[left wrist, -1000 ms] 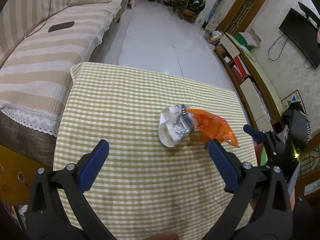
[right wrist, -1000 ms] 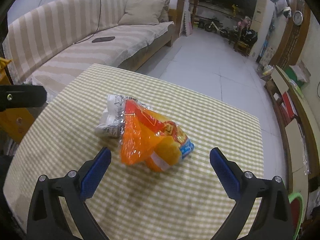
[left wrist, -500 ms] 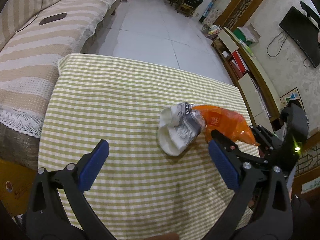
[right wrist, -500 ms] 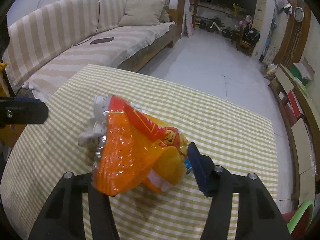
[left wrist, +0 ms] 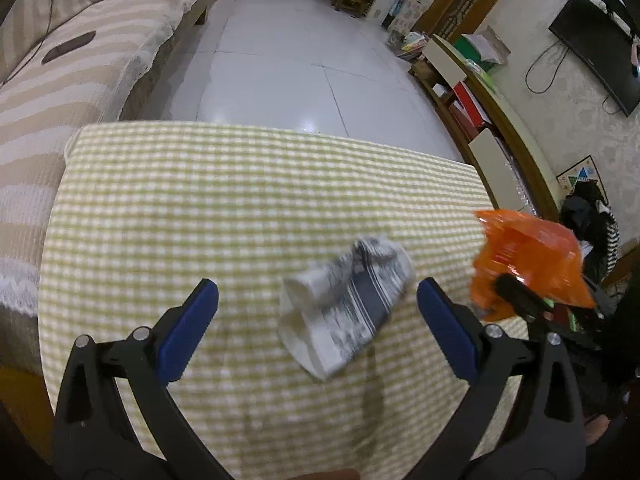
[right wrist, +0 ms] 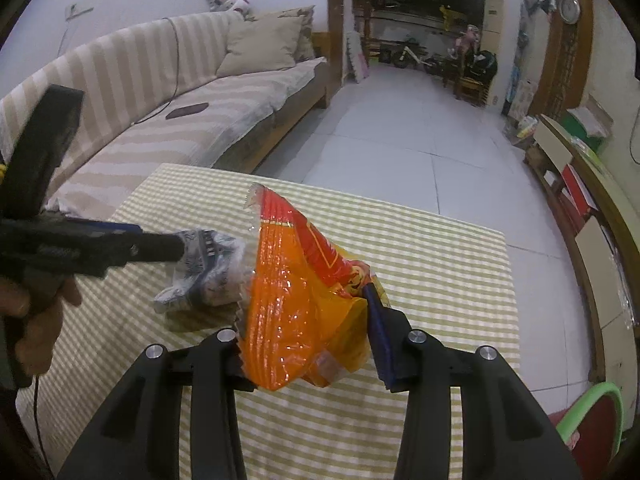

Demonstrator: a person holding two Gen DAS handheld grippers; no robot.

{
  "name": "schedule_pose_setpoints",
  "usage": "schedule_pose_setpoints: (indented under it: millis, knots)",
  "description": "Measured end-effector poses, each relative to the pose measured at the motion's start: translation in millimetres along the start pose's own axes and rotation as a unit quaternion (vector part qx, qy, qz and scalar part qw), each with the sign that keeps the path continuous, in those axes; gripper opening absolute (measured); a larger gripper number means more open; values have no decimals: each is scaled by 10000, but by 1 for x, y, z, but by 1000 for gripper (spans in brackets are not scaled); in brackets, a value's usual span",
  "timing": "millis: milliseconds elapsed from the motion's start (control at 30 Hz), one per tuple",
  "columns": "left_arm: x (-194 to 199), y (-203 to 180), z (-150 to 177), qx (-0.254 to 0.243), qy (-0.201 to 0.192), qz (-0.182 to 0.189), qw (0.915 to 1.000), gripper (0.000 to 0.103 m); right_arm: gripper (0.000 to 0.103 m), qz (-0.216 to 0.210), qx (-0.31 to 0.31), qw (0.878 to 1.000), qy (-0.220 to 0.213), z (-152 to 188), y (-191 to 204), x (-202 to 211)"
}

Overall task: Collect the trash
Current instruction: 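Grasp the orange snack bag with the right tool while the left tool grasps the white paper cup, then carry the paper cup in the left tool while the right tool carries the orange bag over the bin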

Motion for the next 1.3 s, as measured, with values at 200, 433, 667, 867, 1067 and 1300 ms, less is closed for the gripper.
schedule_pose_setpoints:
  millis: [200,433,667,867,1067,1300]
  knots:
    - [-17,11,-6,-204,259,462,9984,89,40,48,-238,9997,-2,1,-18,5]
    - [-41,3,-5,-493,388,988,9931,57,40,82,-318,9995,35,3,-19,5]
    - [-31,-21,-3,-652,260,1025,9922,23,40,83,-355,9993,47,5,-20,15]
    - [-14,-48,10,-820,138,594,9948,22,40,1,-387,9992,-84,3,-15,39]
    - [18,-74,21,-908,-40,263,9955,22,40,-17,-393,9990,-199,6,-9,77]
    - [57,-102,36,-986,-223,162,9947,22,40,-12,-609,9975,-367,13,-12,126]
Point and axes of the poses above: each gripper's, at about its wrist camera, not at the fingertips, and x roughly against the way its jaws point, y to its left, z to its underside, the point moved 2 cm from there along -x, roughly the way its jaws point, and after that the axes turned 3 degrees about y, right-handed, at the moved point
